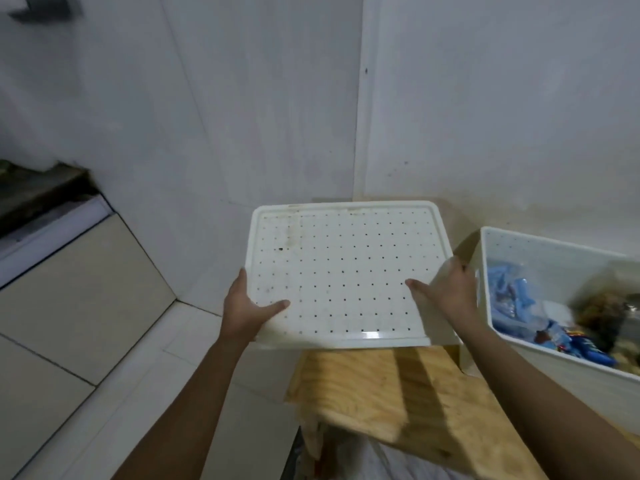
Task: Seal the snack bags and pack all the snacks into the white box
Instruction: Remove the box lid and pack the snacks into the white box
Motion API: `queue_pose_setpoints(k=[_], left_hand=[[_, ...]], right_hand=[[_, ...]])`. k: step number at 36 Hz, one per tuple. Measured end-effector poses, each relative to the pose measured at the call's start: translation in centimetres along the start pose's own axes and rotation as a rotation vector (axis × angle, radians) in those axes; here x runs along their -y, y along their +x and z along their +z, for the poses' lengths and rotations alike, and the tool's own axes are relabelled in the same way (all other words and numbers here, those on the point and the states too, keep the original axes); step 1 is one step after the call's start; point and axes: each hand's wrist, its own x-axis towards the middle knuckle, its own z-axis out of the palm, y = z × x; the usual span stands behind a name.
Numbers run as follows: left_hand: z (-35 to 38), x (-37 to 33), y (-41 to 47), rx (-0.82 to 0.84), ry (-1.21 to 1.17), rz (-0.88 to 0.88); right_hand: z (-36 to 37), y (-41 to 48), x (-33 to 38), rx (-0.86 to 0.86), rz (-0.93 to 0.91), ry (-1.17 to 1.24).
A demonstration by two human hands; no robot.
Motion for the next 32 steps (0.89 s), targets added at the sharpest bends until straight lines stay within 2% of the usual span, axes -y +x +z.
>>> queue_pose_setpoints(k=[5,11,15,18,24,28,32], left_hand=[[1.7,-5.3,-0.5,0.039,-0.085,0.063],[7.7,-12.7,-2.8,0.127,-0.123,0.167],[13.5,-16.1,-5.0,0.208,-0.13,0.216],[17.5,-18.2,-6.7,0.285,-0.132,0.232],[24.0,-21.3,-9.8,0.385,-0.087,0.255],[26.4,-22.7,-10.7,0.389,-0.068,0.272],[27.7,-23.7,-10.7,0.397,0.071,0.262]], right_hand=[[-7.0,0.3,-1.3,-0.128,-0.028,0.036],[-15.3,-0.5,-6.9,-0.264,-0.015,0.045],[-19.1,-1.5,-12.2,-0.352,0.056,0.002],[-21.0,-2.0,-16.9,-0.385,0.147,0.07],[-23.8,-1.8,-25.0,-0.358,0.251,0.113],[-24.3,-0.8,-27.9,-0.303,0.304,0.132],[-23.6,0.5,-30.0,-0.231,0.335,0.137]])
